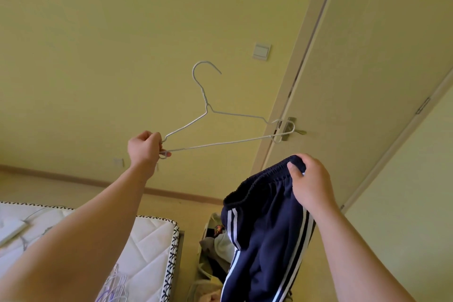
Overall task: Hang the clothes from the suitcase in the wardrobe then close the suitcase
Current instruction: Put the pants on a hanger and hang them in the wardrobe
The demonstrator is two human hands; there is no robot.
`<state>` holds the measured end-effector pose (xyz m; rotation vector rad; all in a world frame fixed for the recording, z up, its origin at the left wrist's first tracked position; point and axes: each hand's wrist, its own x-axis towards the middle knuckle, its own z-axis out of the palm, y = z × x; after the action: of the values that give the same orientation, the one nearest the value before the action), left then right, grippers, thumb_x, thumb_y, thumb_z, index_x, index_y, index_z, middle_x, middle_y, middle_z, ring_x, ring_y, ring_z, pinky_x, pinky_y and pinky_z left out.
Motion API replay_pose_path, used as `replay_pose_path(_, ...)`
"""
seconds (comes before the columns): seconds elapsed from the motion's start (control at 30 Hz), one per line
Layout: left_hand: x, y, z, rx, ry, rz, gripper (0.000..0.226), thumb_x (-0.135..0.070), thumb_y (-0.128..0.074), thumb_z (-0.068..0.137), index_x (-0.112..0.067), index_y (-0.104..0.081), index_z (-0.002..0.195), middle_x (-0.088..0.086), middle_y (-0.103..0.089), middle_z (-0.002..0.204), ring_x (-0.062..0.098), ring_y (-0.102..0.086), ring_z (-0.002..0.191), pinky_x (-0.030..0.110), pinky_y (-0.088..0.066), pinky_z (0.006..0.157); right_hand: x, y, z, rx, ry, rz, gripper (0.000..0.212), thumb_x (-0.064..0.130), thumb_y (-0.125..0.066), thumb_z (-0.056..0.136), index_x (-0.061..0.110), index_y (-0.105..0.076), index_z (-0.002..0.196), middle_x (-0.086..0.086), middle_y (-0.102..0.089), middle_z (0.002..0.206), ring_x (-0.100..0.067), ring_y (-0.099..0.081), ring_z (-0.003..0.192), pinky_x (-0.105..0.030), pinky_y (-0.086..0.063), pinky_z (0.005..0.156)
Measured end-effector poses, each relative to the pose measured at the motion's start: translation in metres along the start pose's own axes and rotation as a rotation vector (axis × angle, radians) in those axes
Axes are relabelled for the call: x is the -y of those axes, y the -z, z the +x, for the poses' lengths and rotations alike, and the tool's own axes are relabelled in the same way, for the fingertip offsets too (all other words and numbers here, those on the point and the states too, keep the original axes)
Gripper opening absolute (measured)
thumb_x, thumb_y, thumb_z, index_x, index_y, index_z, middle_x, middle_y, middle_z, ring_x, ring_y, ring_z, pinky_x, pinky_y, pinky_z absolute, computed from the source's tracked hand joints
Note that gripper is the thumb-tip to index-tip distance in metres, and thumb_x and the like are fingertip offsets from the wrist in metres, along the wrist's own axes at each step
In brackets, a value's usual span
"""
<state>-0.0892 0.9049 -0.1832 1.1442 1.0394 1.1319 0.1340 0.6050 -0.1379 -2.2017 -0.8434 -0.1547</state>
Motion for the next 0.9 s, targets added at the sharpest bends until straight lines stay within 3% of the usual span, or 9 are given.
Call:
replay_pose_path(0.27, -0.014, 0.015, 0.026, 0.036, -0.097, 0.083, 0.013, -0.008, -0.05, 0.064, -0.01, -0.041, 0.055, 0.004, -0.035, 0.055, 0.037, -0.066, 0.048, 0.021, -0.027, 0.043, -0.01, 0.002, 0.006, 0.029, -0.037, -0.042, 0.045, 0.035, -0.052, 0.103, 0.012, -0.052, 0.141, -0.008, -0.06, 0.135, -0.03, -0.057, 0.12, -0.042, -0.047, 0.103)
replay_pose_path(0.53, -0.016, 0.01, 0.033, 0.083, -0.147, 0.147, 0.009, -0.005, -0.05, 0.064, -0.006, -0.042, 0.061, 0.002, -0.029, 0.054, 0.037, -0.067, 0.048, 0.019, -0.024, 0.043, -0.017, -0.009, 0.011, -0.004, -0.06, -0.07, 0.043, 0.037, -0.053, 0.101, 0.014, -0.055, 0.137, -0.009, -0.064, 0.126, -0.033, -0.058, 0.115, -0.046, -0.049, 0.099)
replay_pose_path(0.67, -0.02, 0.009, 0.036, 0.074, -0.149, 0.142, 0.019, -0.002, -0.05, 0.066, -0.01, -0.034, 0.056, 0.0, -0.03, 0.05, 0.036, -0.065, 0.047, 0.017, -0.024, 0.04, -0.022, -0.014, 0.015, -0.022, -0.089, -0.077, 0.043, 0.038, -0.053, 0.101, 0.014, -0.056, 0.137, -0.01, -0.063, 0.127, -0.035, -0.057, 0.115, -0.047, -0.049, 0.099)
replay_pose_path(0.9, -0.02, 0.007, 0.04, 0.095, -0.159, 0.166, 0.013, 0.0, -0.049, 0.066, -0.006, -0.041, 0.059, 0.0, -0.032, 0.05, 0.035, -0.064, 0.047, 0.015, -0.024, 0.039, -0.023, -0.02, 0.02, -0.041, -0.086, -0.083, 0.039, 0.04, -0.053, 0.101, 0.017, -0.058, 0.133, -0.008, -0.064, 0.121, -0.037, -0.058, 0.111, -0.048, -0.051, 0.094)
